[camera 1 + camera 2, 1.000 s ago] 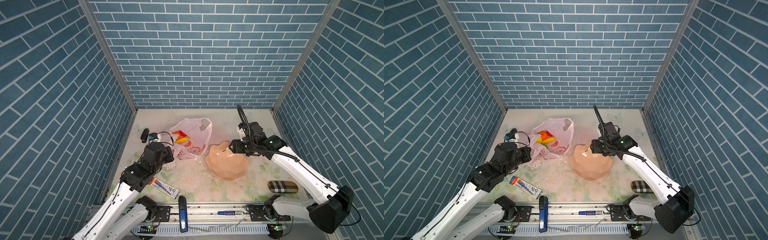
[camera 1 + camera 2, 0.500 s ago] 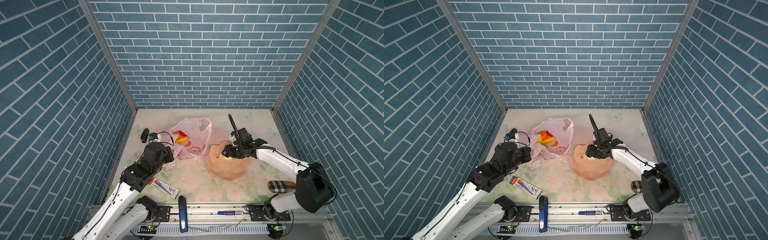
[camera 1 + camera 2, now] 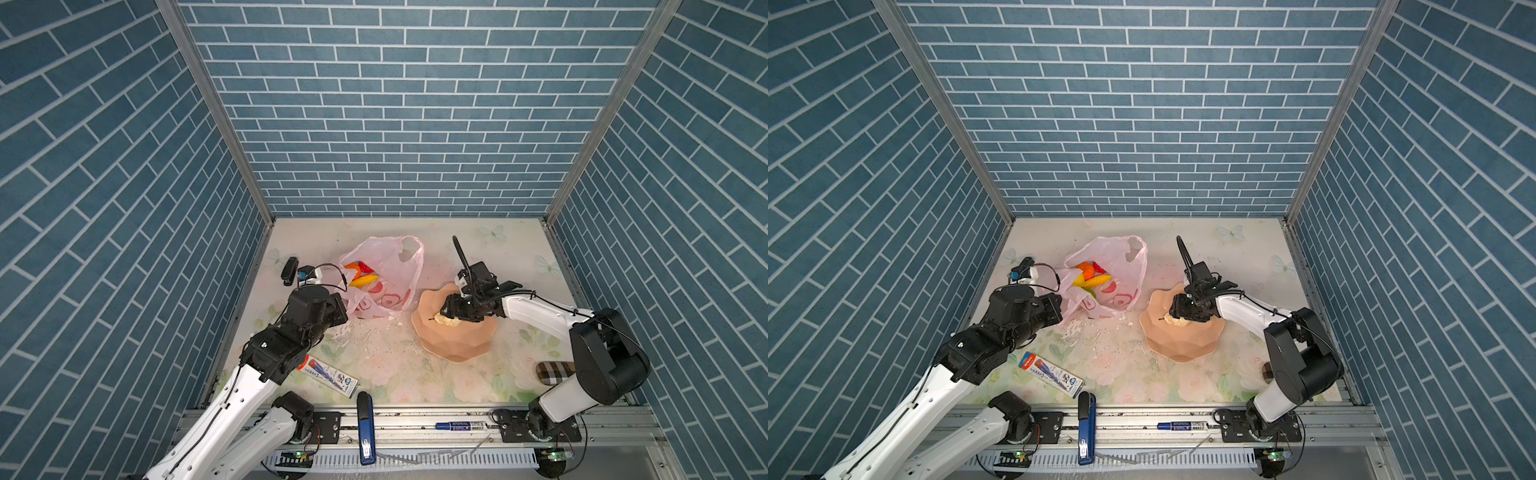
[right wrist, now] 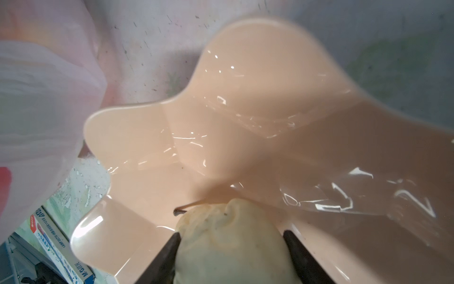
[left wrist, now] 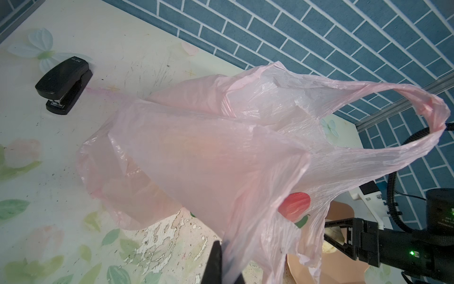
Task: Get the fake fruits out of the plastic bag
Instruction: 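Lower the white fruit into the peach bowl and open the right gripper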
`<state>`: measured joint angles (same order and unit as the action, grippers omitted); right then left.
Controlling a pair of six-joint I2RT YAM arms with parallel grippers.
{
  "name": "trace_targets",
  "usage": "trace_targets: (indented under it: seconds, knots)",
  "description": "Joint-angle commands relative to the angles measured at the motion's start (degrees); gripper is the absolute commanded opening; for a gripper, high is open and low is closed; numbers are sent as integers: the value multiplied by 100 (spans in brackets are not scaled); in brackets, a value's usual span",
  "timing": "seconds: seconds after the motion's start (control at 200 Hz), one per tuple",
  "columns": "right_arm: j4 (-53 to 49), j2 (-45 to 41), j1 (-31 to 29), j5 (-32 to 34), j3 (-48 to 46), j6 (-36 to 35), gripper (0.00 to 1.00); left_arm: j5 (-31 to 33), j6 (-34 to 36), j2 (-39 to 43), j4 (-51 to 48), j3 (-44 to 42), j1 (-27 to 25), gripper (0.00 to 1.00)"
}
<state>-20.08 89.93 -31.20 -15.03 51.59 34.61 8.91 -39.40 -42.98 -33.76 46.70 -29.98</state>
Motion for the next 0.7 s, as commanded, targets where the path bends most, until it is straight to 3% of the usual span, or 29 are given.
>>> trace_targets:
  seconds: [0.0, 0.69]
  knots:
    - [119, 41, 44, -66, -198, 187, 35, -27, 13, 9, -73, 51, 27, 7]
    - [-52, -164, 71, 286, -451, 213, 66, -134, 25, 18, -39, 24, 27, 6]
